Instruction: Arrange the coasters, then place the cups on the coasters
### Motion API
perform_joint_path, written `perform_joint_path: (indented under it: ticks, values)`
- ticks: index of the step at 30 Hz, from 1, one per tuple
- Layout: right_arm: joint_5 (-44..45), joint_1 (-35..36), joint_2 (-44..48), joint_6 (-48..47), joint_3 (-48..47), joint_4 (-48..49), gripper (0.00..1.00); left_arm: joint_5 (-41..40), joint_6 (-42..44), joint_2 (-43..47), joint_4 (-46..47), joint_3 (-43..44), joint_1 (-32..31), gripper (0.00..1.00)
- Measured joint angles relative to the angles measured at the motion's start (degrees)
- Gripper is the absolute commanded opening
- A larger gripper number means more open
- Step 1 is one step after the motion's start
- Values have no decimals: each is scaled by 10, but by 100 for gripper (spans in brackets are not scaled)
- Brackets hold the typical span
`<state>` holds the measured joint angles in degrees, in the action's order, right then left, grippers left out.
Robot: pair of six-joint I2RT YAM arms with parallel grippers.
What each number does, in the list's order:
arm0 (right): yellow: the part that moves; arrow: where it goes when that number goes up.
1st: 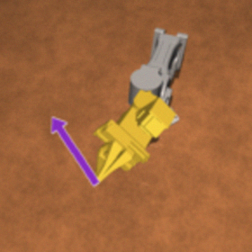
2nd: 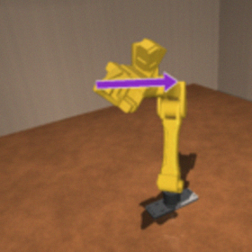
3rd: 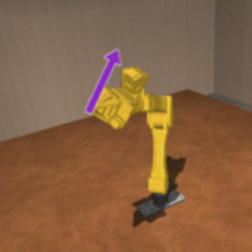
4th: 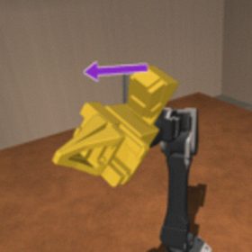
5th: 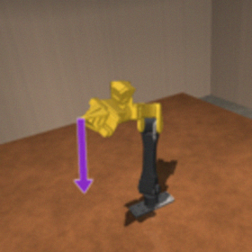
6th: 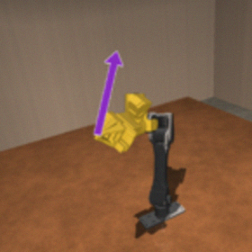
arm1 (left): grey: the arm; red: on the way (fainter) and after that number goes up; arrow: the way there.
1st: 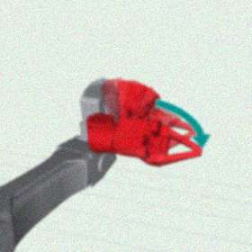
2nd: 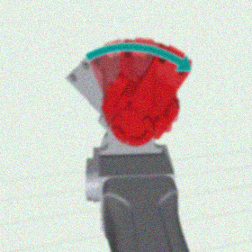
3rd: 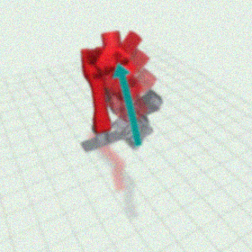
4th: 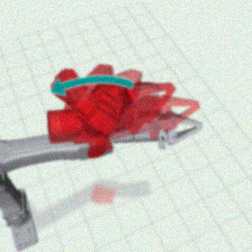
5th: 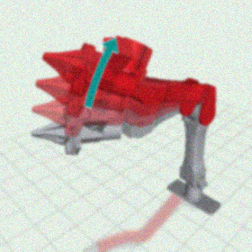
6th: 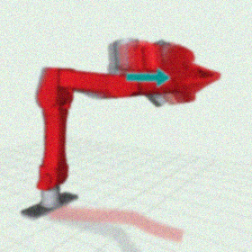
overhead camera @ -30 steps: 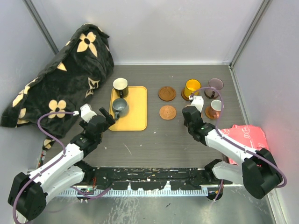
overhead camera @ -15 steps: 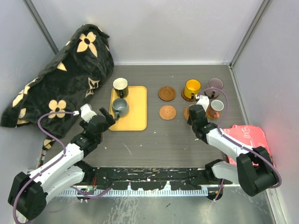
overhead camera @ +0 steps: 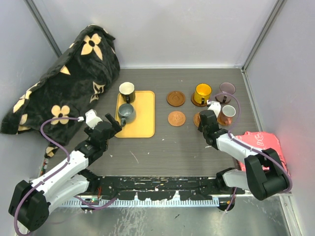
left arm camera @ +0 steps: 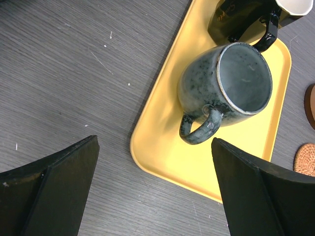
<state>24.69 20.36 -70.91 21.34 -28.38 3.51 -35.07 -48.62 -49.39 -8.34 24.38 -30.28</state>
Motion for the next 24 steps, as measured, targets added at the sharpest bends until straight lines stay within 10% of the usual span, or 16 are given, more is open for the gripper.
perform_joint_path:
  ticks: [24]
  values:
    - [-3,-6,-9,27,-7,-15,33,4,0,-3,9,0,0,98]
